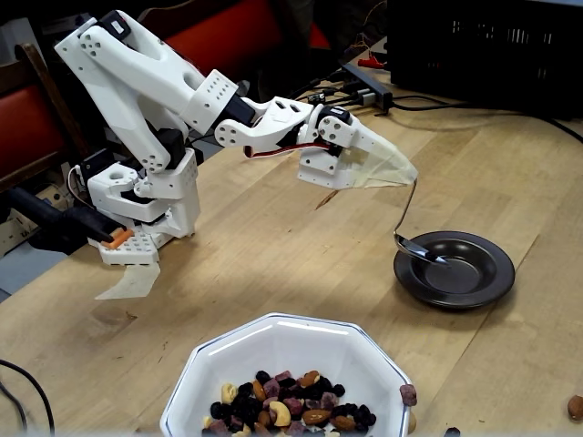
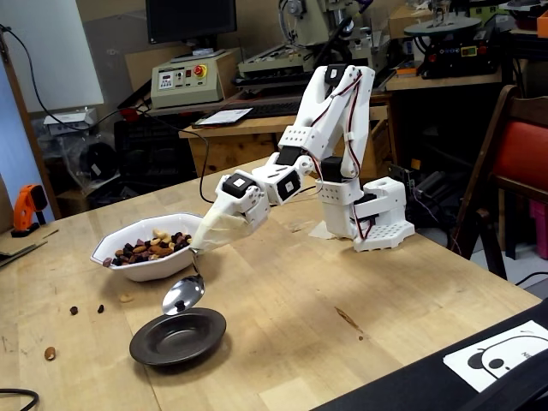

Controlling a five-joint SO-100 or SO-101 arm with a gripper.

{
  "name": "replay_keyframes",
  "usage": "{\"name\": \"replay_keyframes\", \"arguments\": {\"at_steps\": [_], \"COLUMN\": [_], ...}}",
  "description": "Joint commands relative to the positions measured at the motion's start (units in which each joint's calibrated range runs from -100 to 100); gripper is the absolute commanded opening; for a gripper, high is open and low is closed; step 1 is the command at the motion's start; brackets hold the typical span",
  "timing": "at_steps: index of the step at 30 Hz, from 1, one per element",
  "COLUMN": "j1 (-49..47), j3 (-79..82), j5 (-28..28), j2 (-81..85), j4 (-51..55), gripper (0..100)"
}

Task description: Use spoon to transfer food from the white bowl to brown plate

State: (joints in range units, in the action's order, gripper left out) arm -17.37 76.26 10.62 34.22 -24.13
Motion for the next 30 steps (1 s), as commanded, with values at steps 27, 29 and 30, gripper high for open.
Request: {"name": "replay_keyframes", "arguments": {"at_steps": [27, 29, 30], "j1": [-0.6, -0.7, -0.8], "j3": [-8.0, -7.9, -7.9], "j5": [5.7, 5.7, 5.7], "j2": [0.6, 0.6, 0.6], "j4": [-1.4, -1.4, -1.4], "gripper": [2, 2, 2]}}
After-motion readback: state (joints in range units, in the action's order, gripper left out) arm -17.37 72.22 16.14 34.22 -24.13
